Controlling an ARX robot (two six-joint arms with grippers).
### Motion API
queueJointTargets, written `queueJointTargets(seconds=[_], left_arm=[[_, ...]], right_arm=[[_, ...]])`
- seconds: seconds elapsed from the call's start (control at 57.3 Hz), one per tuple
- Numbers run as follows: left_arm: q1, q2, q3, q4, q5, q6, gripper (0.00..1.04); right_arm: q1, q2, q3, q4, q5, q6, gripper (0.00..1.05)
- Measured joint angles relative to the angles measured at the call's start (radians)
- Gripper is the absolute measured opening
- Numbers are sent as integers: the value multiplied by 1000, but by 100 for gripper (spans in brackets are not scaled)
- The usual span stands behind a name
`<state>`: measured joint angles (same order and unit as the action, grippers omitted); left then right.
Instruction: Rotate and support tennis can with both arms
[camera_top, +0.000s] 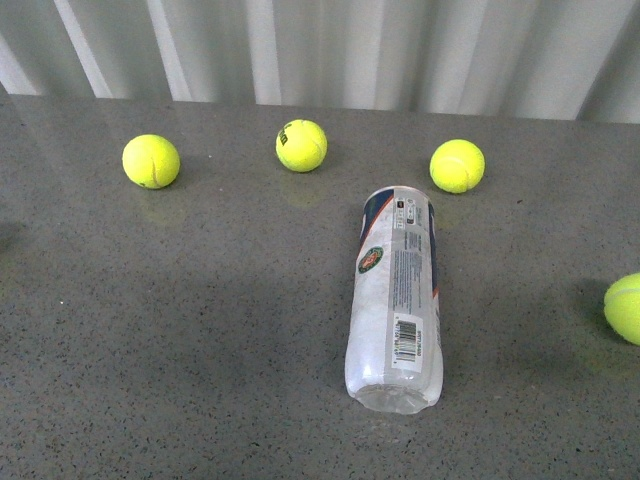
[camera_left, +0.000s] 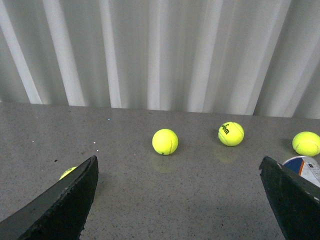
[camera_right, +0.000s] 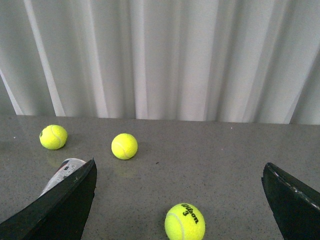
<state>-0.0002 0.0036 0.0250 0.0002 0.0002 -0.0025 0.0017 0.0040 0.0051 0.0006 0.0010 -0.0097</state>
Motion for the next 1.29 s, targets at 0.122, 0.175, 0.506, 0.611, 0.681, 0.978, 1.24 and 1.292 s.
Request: queueJointTargets(seconds=[0.122, 0.175, 0.506, 0.611, 0.681, 0.978, 1.24, 1.292], left_arm=[[0, 0, 0, 0, 0, 0, 98], [0, 0, 0, 0, 0, 0, 98], [0, 0, 0, 0, 0, 0, 98], [0, 0, 0, 0, 0, 0, 98], [0, 0, 0, 0, 0, 0, 98], [0, 0, 0, 0, 1, 0, 98], [0, 0, 0, 0, 0, 0, 98], [0, 0, 0, 0, 0, 0, 98]], right_arm=[[0, 0, 0, 0, 0, 0, 98], [0, 0, 0, 0, 0, 0, 98], [0, 0, 0, 0, 0, 0, 98], [0, 0, 0, 0, 0, 0, 98], [0, 0, 0, 0, 0, 0, 98], [-103, 295, 193, -253, -257, 2, 98], [-31, 1110, 657, 121, -56, 157, 98], [-5, 1259, 741, 74, -61, 192, 98]])
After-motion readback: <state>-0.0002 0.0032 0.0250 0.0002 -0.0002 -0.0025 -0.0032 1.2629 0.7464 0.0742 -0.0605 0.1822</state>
